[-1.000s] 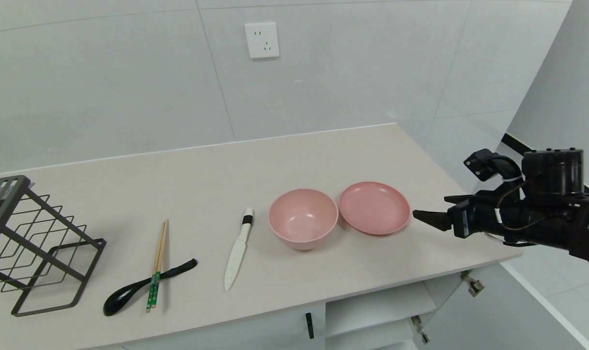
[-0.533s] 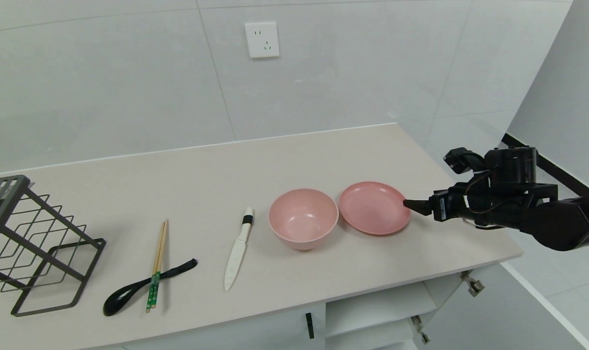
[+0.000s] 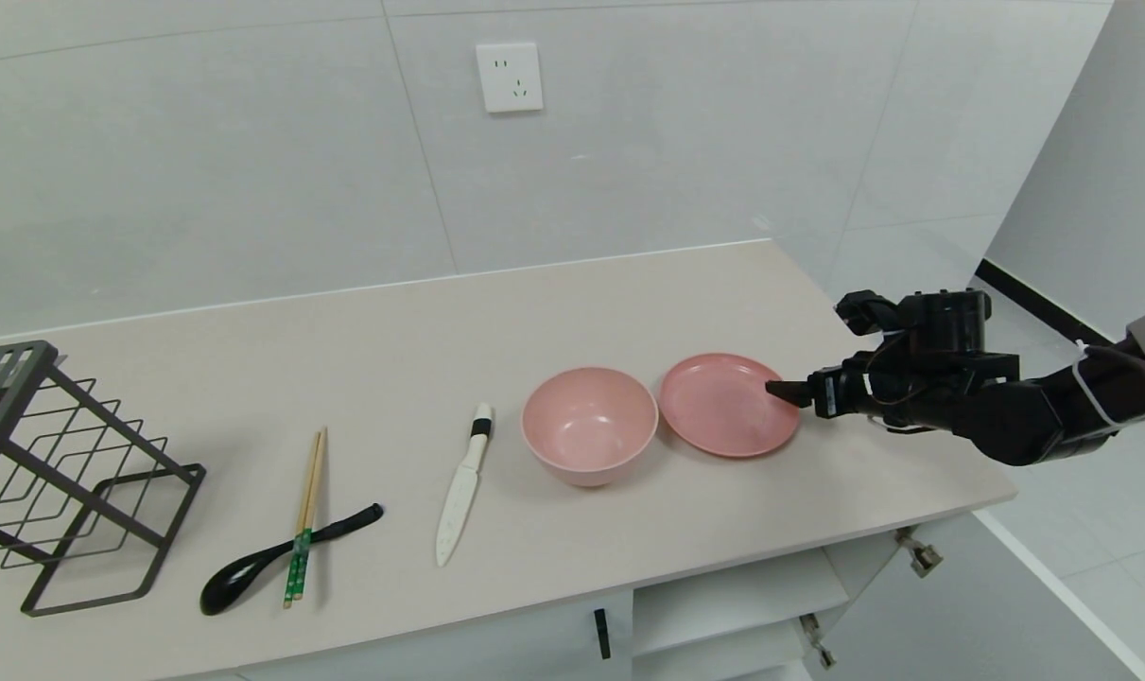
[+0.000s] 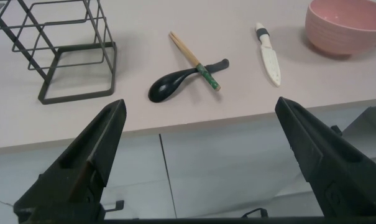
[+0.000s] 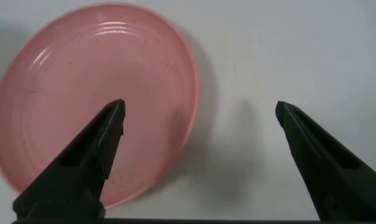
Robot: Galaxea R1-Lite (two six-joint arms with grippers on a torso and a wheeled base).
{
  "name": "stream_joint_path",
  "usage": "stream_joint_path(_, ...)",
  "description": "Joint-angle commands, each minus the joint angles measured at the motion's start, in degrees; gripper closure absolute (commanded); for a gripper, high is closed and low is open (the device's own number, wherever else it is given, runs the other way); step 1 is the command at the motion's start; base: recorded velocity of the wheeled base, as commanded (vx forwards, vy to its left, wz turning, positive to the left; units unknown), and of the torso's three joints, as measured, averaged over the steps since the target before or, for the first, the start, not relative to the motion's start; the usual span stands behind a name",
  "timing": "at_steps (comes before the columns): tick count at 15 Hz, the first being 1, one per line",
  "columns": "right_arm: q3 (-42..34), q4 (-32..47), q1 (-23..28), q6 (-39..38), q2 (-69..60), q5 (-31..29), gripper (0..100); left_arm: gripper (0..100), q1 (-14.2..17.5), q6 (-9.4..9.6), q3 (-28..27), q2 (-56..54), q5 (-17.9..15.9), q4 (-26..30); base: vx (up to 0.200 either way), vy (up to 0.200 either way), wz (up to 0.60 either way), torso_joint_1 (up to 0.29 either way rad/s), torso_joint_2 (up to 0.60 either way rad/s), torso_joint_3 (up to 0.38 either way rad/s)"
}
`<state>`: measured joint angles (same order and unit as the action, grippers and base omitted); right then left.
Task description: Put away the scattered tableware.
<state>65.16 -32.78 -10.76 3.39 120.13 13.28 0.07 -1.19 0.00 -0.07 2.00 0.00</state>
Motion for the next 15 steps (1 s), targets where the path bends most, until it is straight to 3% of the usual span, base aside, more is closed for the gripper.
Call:
stream_joint_path(1, 1.2, 0.0, -1.0, 0.0, 2.8, 0.2, 0, 0, 0.0, -0.04, 0.0, 0.1, 0.0, 0.0, 0.000, 0.000, 0.00, 0.000, 0.00, 0.000)
stream_joint_path(15, 2.0, -2.5, -7.0, 0.1, 4.8, 1.0, 0, 0, 0.0, -0.04, 0.0, 0.1, 0.0, 0.0, 0.000, 0.000, 0.00, 0.000, 0.00, 0.000)
